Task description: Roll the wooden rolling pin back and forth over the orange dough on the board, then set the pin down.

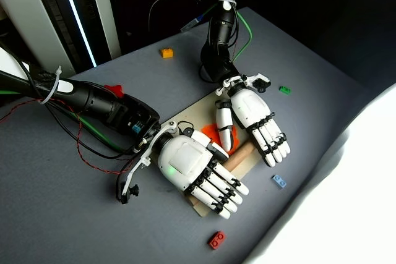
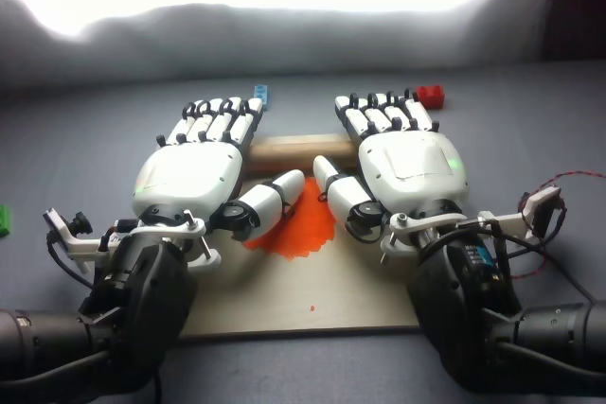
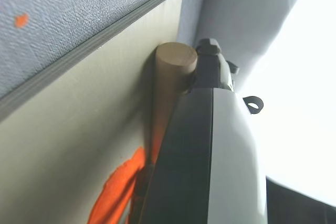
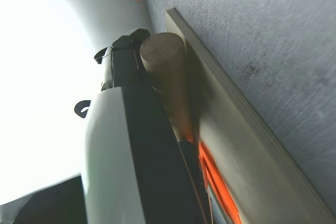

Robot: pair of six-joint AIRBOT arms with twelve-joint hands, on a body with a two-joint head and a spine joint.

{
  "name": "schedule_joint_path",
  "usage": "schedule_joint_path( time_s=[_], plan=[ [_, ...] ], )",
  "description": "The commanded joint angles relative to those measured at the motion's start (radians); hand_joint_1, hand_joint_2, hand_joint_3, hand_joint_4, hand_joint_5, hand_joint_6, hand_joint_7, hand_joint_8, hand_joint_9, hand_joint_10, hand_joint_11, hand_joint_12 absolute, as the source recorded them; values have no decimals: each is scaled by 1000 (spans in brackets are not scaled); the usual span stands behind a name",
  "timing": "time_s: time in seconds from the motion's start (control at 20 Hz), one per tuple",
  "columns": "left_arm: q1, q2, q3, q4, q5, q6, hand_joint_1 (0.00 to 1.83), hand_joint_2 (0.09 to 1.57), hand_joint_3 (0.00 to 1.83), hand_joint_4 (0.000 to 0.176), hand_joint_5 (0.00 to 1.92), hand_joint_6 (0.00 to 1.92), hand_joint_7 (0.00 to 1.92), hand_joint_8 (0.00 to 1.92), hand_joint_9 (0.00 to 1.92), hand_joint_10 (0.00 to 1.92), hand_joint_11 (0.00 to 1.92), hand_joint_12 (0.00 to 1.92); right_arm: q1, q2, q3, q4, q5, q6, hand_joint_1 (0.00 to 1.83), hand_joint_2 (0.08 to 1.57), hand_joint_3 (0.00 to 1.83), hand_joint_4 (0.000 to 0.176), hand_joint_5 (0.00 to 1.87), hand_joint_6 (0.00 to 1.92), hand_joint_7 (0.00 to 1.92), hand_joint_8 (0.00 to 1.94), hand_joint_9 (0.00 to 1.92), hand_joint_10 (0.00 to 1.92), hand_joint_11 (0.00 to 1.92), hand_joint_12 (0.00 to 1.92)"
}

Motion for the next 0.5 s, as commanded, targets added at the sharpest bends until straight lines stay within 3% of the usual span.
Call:
schedule_joint_path(
  time_s=[0.0,0.45],
  plan=[
    [13,-1,-5,2,-8,-16,0,1338,3,0,0,0,0,0,0,0,0,0,-4,2,-5,-60,92,0,0,1490,1,0,215,4,260,2,220,4,0,543],
    [25,18,-42,3,-12,-16,0,1338,2,0,0,0,0,0,0,0,0,0,-23,10,-52,-60,103,-12,0,1491,1,0,215,3,261,1,220,4,0,542]
  ],
)
